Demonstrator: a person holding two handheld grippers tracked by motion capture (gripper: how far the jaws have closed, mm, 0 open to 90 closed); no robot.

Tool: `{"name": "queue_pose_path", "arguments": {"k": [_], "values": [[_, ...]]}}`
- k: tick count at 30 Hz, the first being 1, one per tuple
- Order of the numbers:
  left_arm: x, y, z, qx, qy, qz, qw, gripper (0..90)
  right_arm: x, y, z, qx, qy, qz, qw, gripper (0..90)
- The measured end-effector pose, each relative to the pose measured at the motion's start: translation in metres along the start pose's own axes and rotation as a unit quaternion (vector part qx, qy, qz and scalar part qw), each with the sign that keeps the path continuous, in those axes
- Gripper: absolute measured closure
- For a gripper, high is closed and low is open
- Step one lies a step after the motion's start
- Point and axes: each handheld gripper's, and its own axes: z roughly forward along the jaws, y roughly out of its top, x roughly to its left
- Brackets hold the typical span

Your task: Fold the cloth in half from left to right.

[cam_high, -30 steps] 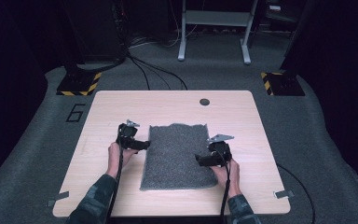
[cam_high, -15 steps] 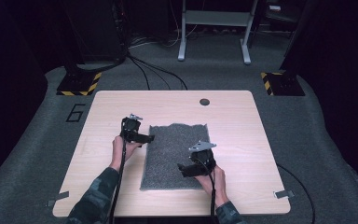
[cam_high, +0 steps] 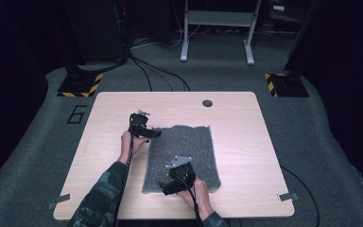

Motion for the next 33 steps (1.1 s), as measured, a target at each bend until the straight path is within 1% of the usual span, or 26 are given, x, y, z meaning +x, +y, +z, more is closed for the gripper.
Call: {"name": "queue_pose_path", "arguments": {"k": [1, 2, 3, 4, 6, 7, 9, 10, 11, 12, 13, 14, 15, 16, 17, 18, 19, 20, 21, 22, 24, 25, 27, 29, 32, 33], "values": [[0.001, 0.001, 0.002, 0.0, 0.002, 0.004, 1.0, 17.1, 0.003, 0.001, 0.003, 0.003, 0.003, -0.009, 0.9999, 13.3], [0.001, 0.002, 0.004, 0.005, 0.0, 0.002, 1.0, 18.0, 0.008, 0.002, 0.005, 0.002, 0.005, -0.011, 0.9999, 13.8], [0.002, 0.003, 0.006, 0.004, 0.002, 0.0, 1.0, 18.2, 0.012, 0.003, 0.007, 0.01, 0.009, -0.017, 0.9998, 14.0], [0.003, 0.004, 0.007, 0.006, 0.005, 0.0, 1.0, 18.8, 0.013, 0.003, 0.011, 0.008, 0.009, -0.027, 0.9996, 14.3], [0.007, 0.004, 0.01, 0.004, 0.004, -0.008, 1.0, 20.3, 0.019, 0.004, 0.015, 0.013, 0.015, -0.024, 0.9995, 15.1], [0.007, 0.003, 0.011, 0.003, 0.006, -0.01, 0.9999, 21.6, 0.022, 0.005, 0.018, 0.01, 0.017, -0.024, 0.9995, 16.0], [0.01, 0.002, 0.015, 0.004, 0.007, -0.009, 0.9999, 23.3, 0.027, 0.008, 0.022, 0.009, 0.02, -0.035, 0.9991, 18.3], [0.011, 0.002, 0.016, 0.005, 0.009, -0.01, 0.9999, 24.1, 0.031, 0.009, 0.024, 0.01, 0.019, -0.032, 0.9992, 19.5], [0.011, 0.001, 0.016, -0.002, 0.009, -0.016, 0.9998, 24.7, 0.033, 0.011, 0.026, 0.007, 0.018, -0.042, 0.9989, 21.9], [0.012, 0.001, 0.016, -0.002, 0.007, -0.018, 0.9998, 25.7, 0.037, 0.012, 0.027, 0.007, 0.016, -0.038, 0.9991, 23.5], [0.013, 0.001, 0.016, -0.003, 0.007, -0.019, 0.9998, 27.1, 0.04, 0.014, 0.03, 0.008, 0.02, -0.043, 0.9988, 24.9], [0.012, 0.001, 0.016, -0.002, 0.008, -0.016, 0.9998, 28.4, 0.043, 0.015, 0.031, 0.007, 0.021, -0.043, 0.9988, 28.1], [0.013, 0.001, 0.015, -0.003, 0.008, -0.007, 0.9999, 29.0, 0.046, 0.016, 0.033, 0.007, 0.021, -0.05, 0.9985, 30.4], [0.012, 0.001, 0.015, -0.003, 0.008, -0.009, 0.9999, 30.7, 0.051, 0.018, 0.035, 0.01, 0.021, -0.054, 0.9982, 32.8], [0.012, 0.001, 0.015, -0.003, 0.009, -0.009, 0.9999, 31.9, 0.052, 0.019, 0.036, 0.006, 0.024, -0.059, 0.998, 36.3], [0.011, 0.001, 0.015, -0.002, 0.008, -0.007, 0.9999, 33.8, 0.056, 0.02, 0.038, 0.004, 0.023, -0.05, 0.9985, 40.4], [0.011, 0.002, 0.016, 0.0, 0.011, 0.001, 0.9999, 35.7, 0.056, 0.02, 0.039, 0.011, 0.026, -0.056, 0.9981, 42.0], [0.01, 0.002, 0.016, 0.0, 0.013, 0.006, 0.9999, 37.5, 0.059, 0.019, 0.041, 0.008, 0.025, -0.045, 0.9986, 45.5], [0.009, 0.002, 0.016, 0.001, 0.011, 0.009, 0.9999, 39.1, 0.058, 0.019, 0.042, 0.017, 0.026, -0.055, 0.998, 47.6], [0.007, 0.002, 0.017, 0.0, 0.017, 0.015, 0.9997, 40.9, 0.059, 0.018, 0.045, 0.018, 0.022, -0.046, 0.9985, 49.0], [0.004, 0.002, 0.018, 0.002, 0.029, 0.029, 0.9991, 45.5, 0.057, 0.017, 0.047, 0.024, 0.027, -0.054, 0.9979, 53.4], [0.003, 0.003, 0.018, 0.004, 0.031, 0.036, 0.9989, 47.6, 0.058, 0.017, 0.047, 0.021, 0.02, -0.046, 0.9985, 56.5], [-0.001, 0.002, 0.018, 0.006, 0.043, 0.051, 0.9978, 52.0, 0.059, 0.017, 0.048, 0.019, 0.018, -0.045, 0.9986, 60.5], [-0.001, 0.002, 0.018, 0.003, 0.042, 0.053, 0.9977, 56.1, 0.06, 0.017, 0.048, 0.016, 0.01, -0.043, 0.9989, 65.3], [-0.003, 0.0, 0.017, 0.0, 0.041, 0.053, 0.9978, 63.1, 0.058, 0.016, 0.047, 0.016, 0.007, -0.045, 0.9988, 73.0], [-0.003, 0.0, 0.017, -0.002, 0.04, 0.055, 0.9977, 65.4, 0.059, 0.016, 0.047, 0.018, 0.005, -0.04, 0.999, 75.7]]}}
